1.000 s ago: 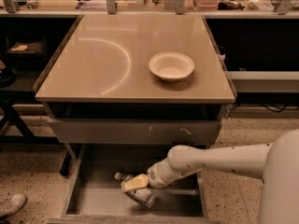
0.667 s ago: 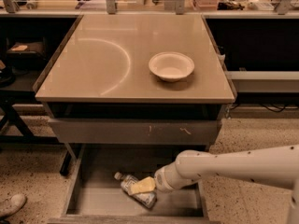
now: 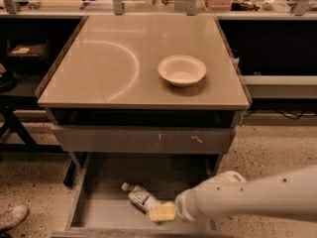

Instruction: Place blue plastic bottle into middle drawer

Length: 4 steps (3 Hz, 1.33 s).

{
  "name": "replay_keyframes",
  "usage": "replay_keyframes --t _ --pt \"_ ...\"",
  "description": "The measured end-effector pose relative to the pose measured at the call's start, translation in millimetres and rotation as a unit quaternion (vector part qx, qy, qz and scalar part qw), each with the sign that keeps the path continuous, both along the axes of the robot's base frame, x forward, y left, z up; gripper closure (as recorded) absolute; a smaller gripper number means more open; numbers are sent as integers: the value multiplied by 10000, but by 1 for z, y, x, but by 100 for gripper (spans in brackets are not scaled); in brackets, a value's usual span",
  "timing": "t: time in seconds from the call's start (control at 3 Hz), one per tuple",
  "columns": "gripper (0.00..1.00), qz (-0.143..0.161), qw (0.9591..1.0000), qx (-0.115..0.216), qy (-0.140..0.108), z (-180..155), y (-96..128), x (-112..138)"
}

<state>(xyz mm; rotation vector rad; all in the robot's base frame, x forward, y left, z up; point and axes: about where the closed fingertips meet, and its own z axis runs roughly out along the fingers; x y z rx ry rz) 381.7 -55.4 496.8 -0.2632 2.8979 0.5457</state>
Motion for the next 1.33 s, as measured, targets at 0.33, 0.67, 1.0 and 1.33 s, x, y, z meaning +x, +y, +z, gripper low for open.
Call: replay_keyframes --t 0.33,0.67,1.0,1.33 --pt "0 200 9954 -927 157 13 -45 -43" --pt "0 17 9921 -1243 169 29 -64 -54" --pt "0 10 9925 -1214 100 26 -72 -42" --pt "0 -430 9840 -1720 187 34 -139 -58"
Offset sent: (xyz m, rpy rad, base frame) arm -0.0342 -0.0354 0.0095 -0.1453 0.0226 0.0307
